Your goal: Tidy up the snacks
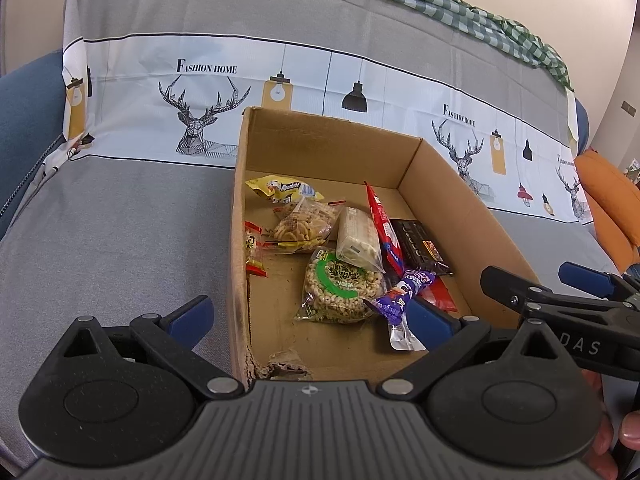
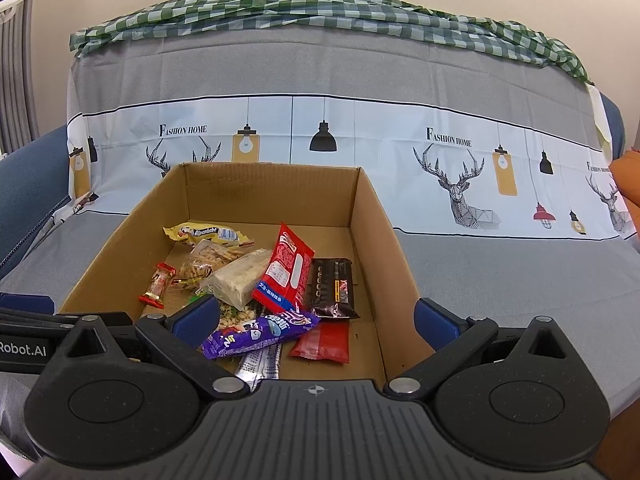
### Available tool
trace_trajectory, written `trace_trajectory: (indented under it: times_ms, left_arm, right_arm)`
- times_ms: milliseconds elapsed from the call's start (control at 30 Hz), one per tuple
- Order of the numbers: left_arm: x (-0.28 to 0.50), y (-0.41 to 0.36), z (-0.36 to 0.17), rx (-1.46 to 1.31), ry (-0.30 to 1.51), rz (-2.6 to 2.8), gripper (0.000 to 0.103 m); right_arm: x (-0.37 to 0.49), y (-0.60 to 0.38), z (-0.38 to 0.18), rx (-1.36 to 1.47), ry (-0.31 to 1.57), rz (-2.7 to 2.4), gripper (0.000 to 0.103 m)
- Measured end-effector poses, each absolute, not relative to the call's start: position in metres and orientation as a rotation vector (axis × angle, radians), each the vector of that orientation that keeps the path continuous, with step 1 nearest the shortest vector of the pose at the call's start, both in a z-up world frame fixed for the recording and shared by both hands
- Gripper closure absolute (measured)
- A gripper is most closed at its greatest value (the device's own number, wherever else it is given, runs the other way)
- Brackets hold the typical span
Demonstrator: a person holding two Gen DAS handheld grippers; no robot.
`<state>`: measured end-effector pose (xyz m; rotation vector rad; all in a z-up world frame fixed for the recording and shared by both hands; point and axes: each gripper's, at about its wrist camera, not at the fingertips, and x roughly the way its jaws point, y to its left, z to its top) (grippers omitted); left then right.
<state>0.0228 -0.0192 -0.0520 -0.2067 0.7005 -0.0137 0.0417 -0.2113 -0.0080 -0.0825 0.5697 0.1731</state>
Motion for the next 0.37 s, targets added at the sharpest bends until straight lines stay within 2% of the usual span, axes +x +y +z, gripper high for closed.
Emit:
trace_trajectory:
  times_ms: [367]
  left_arm:
    - [0.024,-0.0242,-0.0526,-0.18,0.679,-0.027,0.001]
  right_arm:
    - [0.0435,-0.2132,-0.0099,-0.072,0.587,0.168,0.001]
